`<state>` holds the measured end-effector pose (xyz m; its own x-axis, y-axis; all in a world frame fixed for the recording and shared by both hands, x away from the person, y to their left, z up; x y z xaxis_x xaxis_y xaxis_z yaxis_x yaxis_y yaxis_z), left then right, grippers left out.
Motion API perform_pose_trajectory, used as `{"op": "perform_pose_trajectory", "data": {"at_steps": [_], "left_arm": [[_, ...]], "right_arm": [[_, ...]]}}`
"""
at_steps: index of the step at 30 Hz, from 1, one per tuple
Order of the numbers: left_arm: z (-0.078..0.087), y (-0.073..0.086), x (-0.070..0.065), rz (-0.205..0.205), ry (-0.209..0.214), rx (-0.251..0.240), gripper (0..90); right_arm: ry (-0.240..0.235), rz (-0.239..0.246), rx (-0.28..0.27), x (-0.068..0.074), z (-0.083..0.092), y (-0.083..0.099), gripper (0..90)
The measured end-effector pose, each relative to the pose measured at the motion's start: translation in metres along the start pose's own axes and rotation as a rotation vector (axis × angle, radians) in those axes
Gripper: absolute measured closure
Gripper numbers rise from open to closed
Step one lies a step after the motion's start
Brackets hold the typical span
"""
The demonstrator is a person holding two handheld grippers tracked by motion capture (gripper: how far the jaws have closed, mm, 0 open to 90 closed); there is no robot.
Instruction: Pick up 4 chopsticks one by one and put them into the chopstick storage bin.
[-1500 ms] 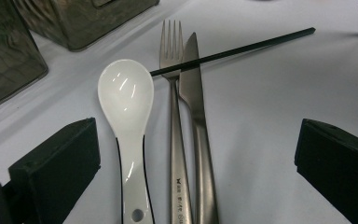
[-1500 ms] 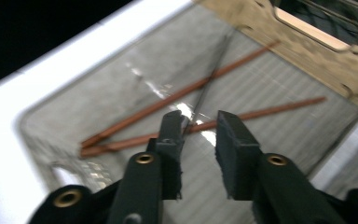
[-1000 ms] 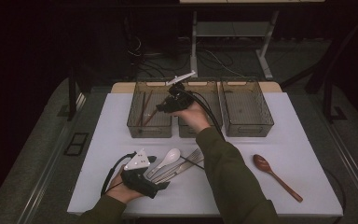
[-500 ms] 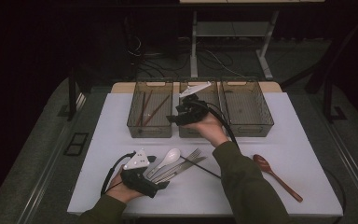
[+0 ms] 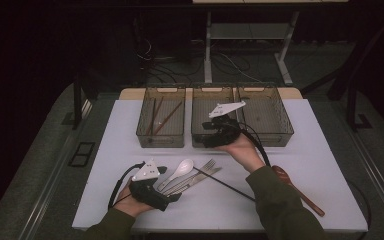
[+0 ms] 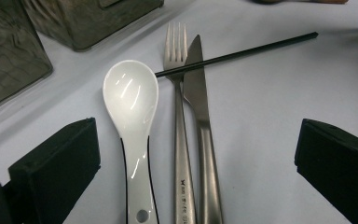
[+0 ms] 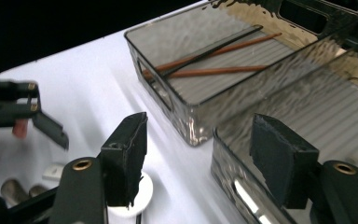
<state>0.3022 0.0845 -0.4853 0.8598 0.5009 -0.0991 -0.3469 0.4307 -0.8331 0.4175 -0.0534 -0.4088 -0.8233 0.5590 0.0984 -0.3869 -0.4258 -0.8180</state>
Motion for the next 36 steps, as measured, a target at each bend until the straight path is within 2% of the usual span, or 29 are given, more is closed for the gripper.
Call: {"op": "perform_pose_trajectory", "data": {"at_steps": [4,12,15,20,27,32,36], "left_arm": [[0.0,0.0,0.0,-0.007,-0.003,0.006,0.0],[-0.001,0.001,0.001,-0.012,-0.007,0.01,0.0],[-0.001,0.0,0.0,-0.006,-0.007,0.006,0.0],[0.0,0.001,0.0,-0.023,-0.003,0.013,0.0],[-0.001,0.001,-0.001,-0.019,-0.008,0.015,0.0],[0.0,0.001,0.0,-0.018,-0.009,0.013,0.0],[0.0,0.001,0.0,-0.023,-0.009,0.015,0.0]], "right_arm": [[-0.003,-0.019,-0.021,-0.001,0.013,0.009,36.8],[-0.012,-0.011,-0.01,0.002,0.03,0.038,36.4],[-0.014,-0.028,-0.015,0.002,0.036,0.048,36.4],[-0.018,-0.032,-0.019,0.008,0.049,0.067,36.5],[-0.01,-0.041,0.003,0.008,0.065,0.095,39.1],[-0.007,-0.059,-0.01,0.011,0.077,0.106,39.1],[-0.013,-0.063,0.008,0.015,0.08,0.119,38.5]]}}
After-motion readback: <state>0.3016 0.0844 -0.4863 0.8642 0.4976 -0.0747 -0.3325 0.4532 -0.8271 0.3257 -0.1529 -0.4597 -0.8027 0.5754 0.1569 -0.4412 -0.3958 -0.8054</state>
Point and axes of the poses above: each handheld gripper's, and its own axes: z roughly backward along the jaws, y roughly out of its underside, x roughly to its left, the point moved 9 cm from there along -z, roughly forward along the jaws
